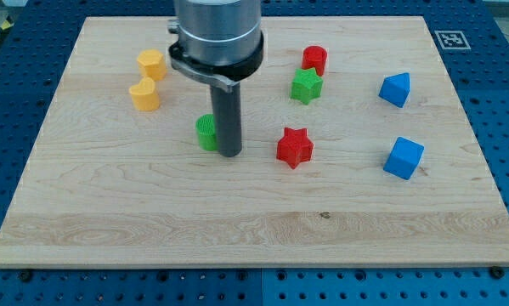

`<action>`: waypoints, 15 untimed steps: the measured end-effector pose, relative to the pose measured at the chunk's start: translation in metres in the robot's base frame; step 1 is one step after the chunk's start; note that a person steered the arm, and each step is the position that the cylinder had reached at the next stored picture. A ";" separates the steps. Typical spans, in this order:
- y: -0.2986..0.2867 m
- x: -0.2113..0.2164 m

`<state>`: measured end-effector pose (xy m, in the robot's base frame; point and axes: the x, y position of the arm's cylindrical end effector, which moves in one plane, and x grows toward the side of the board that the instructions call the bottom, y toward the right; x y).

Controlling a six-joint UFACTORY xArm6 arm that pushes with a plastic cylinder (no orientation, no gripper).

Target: Move the green circle to the right side of the green circle

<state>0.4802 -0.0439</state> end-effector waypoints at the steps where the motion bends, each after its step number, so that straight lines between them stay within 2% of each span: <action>1: -0.017 0.001; 4: -0.048 -0.001; 6: -0.009 -0.017; 8: -0.007 -0.018; 9: -0.007 -0.027; 10: -0.005 -0.059; 12: -0.003 -0.070; 15: -0.031 -0.094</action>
<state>0.3861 -0.0748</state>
